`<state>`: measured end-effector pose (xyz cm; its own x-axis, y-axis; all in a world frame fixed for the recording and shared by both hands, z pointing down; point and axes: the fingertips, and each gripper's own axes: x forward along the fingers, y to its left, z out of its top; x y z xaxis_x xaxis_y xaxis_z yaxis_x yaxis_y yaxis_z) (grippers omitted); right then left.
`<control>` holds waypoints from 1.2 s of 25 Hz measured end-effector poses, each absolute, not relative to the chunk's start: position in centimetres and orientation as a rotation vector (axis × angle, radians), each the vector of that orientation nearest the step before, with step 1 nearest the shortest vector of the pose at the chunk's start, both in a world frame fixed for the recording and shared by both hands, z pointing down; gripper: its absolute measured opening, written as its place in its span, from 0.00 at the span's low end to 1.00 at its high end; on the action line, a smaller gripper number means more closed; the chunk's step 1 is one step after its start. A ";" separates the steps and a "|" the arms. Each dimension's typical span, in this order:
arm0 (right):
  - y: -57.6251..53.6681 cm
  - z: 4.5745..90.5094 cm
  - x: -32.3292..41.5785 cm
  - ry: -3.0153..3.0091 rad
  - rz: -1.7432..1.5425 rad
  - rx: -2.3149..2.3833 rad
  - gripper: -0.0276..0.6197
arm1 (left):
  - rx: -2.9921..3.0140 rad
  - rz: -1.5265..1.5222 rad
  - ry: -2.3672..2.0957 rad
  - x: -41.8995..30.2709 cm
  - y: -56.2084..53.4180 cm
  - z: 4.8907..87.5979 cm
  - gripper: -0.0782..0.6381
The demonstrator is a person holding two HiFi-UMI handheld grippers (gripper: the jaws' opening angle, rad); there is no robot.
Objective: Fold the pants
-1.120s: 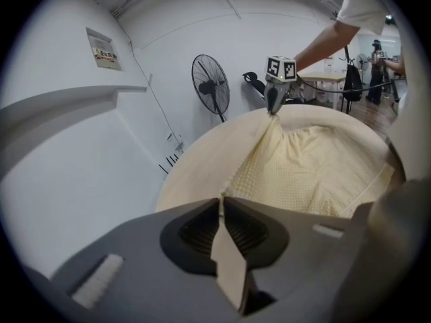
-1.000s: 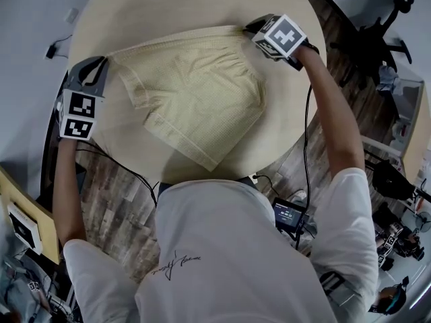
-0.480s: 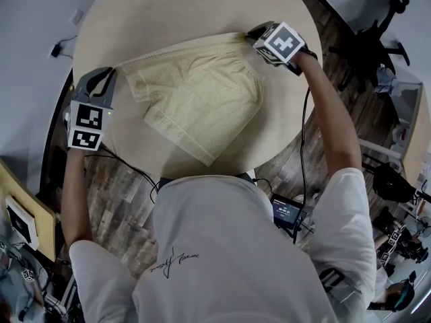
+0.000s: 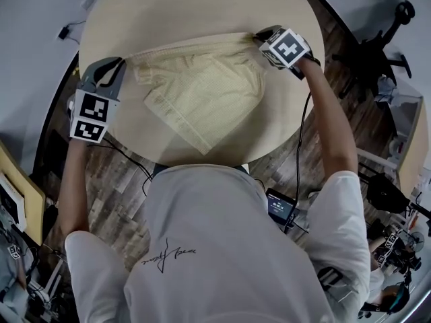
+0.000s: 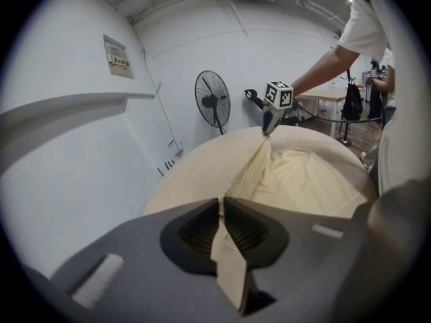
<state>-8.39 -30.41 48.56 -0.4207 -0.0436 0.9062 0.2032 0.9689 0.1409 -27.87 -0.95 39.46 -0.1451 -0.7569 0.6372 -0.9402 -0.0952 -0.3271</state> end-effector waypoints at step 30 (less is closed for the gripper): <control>-28.2 50.7 -1.4 -1.988 -0.384 -0.072 0.09 | 1.890 0.922 -1.876 -13.1 4.8 40.6 0.22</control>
<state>-1.41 -28.22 50.71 -0.4380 -0.1199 0.8910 0.2208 0.9464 0.2359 -13.07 4.75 40.60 -0.0719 -0.7659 0.6390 -0.9737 -0.0851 -0.2115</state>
